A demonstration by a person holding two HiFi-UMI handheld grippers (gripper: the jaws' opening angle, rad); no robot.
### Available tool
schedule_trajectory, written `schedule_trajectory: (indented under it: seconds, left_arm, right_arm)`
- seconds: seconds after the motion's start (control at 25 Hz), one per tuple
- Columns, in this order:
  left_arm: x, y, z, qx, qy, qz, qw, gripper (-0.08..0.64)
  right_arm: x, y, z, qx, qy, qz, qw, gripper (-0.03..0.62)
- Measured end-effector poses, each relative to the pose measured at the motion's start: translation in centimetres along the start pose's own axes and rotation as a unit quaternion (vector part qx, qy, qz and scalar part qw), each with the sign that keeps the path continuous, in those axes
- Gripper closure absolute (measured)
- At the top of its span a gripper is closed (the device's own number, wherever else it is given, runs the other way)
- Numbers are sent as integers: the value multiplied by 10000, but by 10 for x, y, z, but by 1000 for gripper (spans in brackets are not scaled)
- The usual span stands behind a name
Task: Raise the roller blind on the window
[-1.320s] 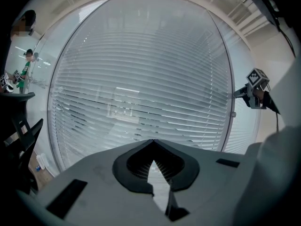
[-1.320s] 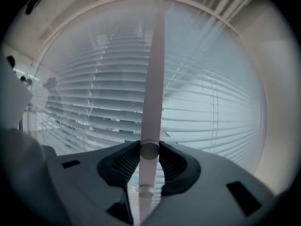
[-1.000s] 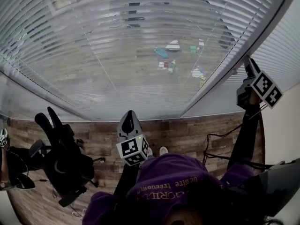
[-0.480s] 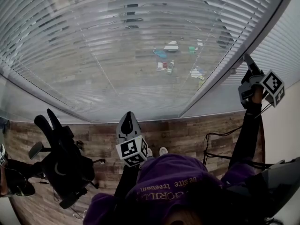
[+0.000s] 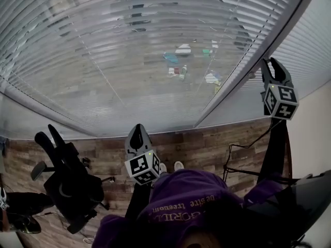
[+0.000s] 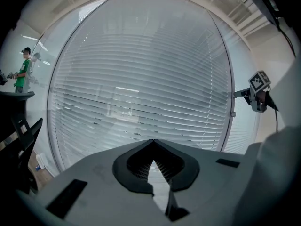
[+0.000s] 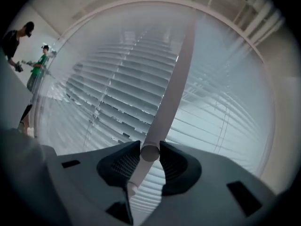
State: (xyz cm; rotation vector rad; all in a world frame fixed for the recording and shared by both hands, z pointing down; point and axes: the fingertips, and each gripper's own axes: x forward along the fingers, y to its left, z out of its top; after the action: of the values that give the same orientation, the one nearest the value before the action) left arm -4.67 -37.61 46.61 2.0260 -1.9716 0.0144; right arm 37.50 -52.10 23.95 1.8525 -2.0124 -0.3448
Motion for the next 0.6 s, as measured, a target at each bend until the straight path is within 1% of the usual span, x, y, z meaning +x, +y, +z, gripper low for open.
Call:
schedule_trajectory:
  seconds: [0.12,0.24,0.32,0.4,0.48,0.56,0.6]
  left_arm:
    - [-1,-2,-1,3,1,-8,10000,558]
    - [0,-1,-2,13,2,-9,10000,558]
    - [1,-1,0,19,-2,-9,10000,558]
    - [2,-1,1,21,-11,-10,10000,558]
    - [2,-2,1,10,-13,-3,10000,558]
    - [2,-1,1,-3,-8,11,10000,558]
    - [2,-1,0,-8,-9,20,10000,558]
  right_arm:
    - [-4,1,-2,-591,45,-69,9982,467]
    - [-3,6,-3,-1245,82,-175,9920,468]
    - [2,7,-3,-1517,127,-238,9881,468]
    - [4,8,-2,-1575,177,-276,9870,468]
    - [4,7,-3,-1492,238,-308,9880,468]
    - [5,5,-4,-1238,306,-335,9913,468]
    - [5,4,-5,-1017,324,-344,9937,468]
